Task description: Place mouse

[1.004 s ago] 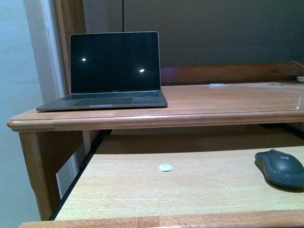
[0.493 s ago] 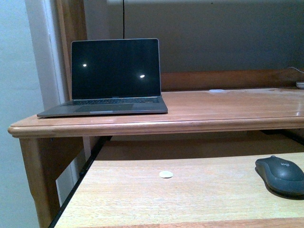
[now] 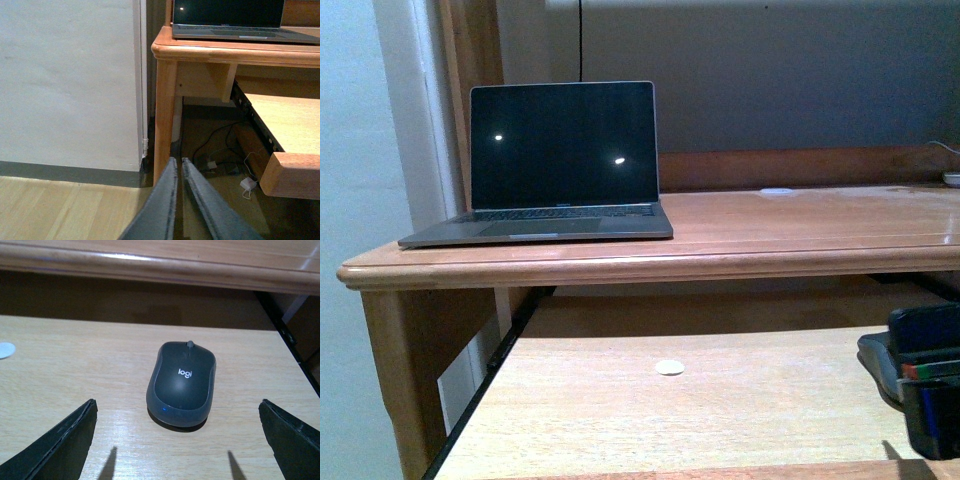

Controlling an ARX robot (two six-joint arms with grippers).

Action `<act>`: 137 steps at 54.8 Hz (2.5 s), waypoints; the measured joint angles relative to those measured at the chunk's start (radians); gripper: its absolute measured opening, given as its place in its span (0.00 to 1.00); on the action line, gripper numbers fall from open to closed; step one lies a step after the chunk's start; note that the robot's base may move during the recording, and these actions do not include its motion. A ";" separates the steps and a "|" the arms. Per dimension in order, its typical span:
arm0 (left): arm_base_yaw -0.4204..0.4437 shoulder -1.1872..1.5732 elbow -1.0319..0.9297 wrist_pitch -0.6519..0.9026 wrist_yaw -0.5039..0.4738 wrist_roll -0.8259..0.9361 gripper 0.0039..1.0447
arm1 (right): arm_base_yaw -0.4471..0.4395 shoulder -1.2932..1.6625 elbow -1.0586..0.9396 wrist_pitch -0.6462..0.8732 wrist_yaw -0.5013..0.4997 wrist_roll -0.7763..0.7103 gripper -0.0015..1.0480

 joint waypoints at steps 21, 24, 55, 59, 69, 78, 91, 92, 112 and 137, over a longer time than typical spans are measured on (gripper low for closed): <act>0.000 0.000 0.000 0.000 0.000 0.000 0.85 | 0.051 0.196 0.156 -0.078 0.165 0.021 0.93; 0.000 0.000 0.000 0.000 0.000 0.000 0.92 | 0.051 0.215 0.173 -0.093 0.179 0.028 0.93; 0.000 0.000 0.000 0.000 0.000 0.001 0.93 | 0.013 0.453 0.376 -0.229 0.217 0.116 0.93; 0.000 0.000 0.000 0.000 0.000 0.001 0.93 | 0.007 0.466 0.395 -0.239 0.214 0.123 0.89; 0.000 0.000 0.000 0.000 0.000 0.001 0.93 | -0.014 0.477 0.404 -0.237 0.199 0.135 0.63; 0.000 0.000 0.000 0.000 0.000 0.001 0.93 | -0.032 0.447 0.388 -0.236 0.159 0.144 0.53; 0.000 0.000 0.000 0.000 0.000 0.001 0.93 | -0.050 0.245 0.312 -0.272 0.080 0.156 0.53; 0.000 0.000 0.000 0.000 0.000 0.001 0.93 | -0.050 0.222 0.311 -0.280 0.074 0.157 0.53; 0.000 0.000 0.000 0.000 0.000 0.001 0.93 | -0.010 0.359 0.644 -0.367 0.058 0.185 0.53; 0.000 0.000 0.000 0.000 0.000 0.001 0.93 | 0.019 0.865 1.263 -0.452 0.166 0.073 0.53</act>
